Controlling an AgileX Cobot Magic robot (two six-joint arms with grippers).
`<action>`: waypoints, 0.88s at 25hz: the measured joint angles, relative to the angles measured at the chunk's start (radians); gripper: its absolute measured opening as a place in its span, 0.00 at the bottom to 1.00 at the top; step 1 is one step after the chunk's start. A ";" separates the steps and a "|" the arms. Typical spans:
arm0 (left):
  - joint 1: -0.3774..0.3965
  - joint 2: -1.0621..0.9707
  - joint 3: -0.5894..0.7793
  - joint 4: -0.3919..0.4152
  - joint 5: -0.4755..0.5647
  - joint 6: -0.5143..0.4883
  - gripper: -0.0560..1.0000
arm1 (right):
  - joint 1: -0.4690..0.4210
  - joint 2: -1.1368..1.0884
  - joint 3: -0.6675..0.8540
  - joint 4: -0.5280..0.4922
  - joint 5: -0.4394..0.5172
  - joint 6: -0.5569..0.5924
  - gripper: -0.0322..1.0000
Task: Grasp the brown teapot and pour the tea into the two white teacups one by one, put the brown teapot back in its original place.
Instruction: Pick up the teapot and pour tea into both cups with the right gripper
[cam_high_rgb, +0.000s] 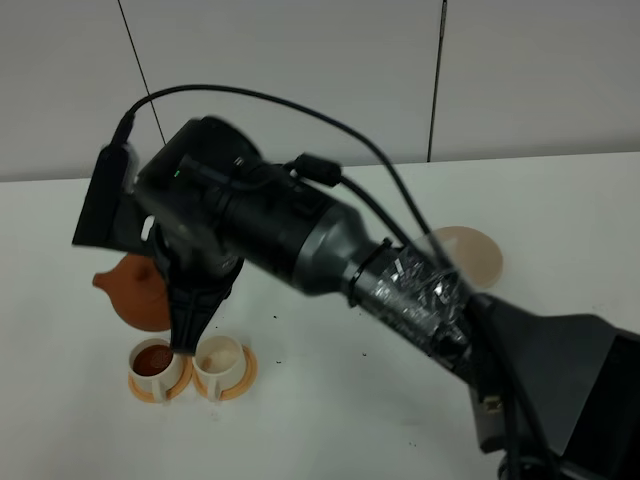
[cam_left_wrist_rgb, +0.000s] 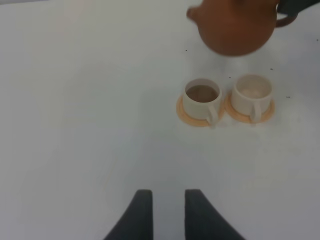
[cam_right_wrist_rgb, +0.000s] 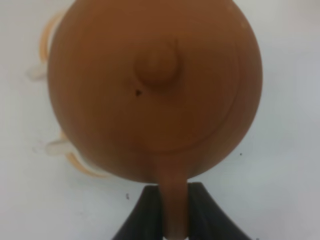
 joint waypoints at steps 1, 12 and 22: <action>0.000 0.000 0.000 0.000 0.000 0.000 0.27 | -0.012 -0.008 0.000 0.021 0.000 0.007 0.12; 0.000 0.000 0.000 0.000 0.000 0.000 0.27 | -0.063 -0.012 0.068 0.162 0.000 0.061 0.12; 0.000 0.000 0.000 0.000 0.000 0.000 0.27 | -0.062 -0.012 0.094 0.170 -0.001 0.064 0.12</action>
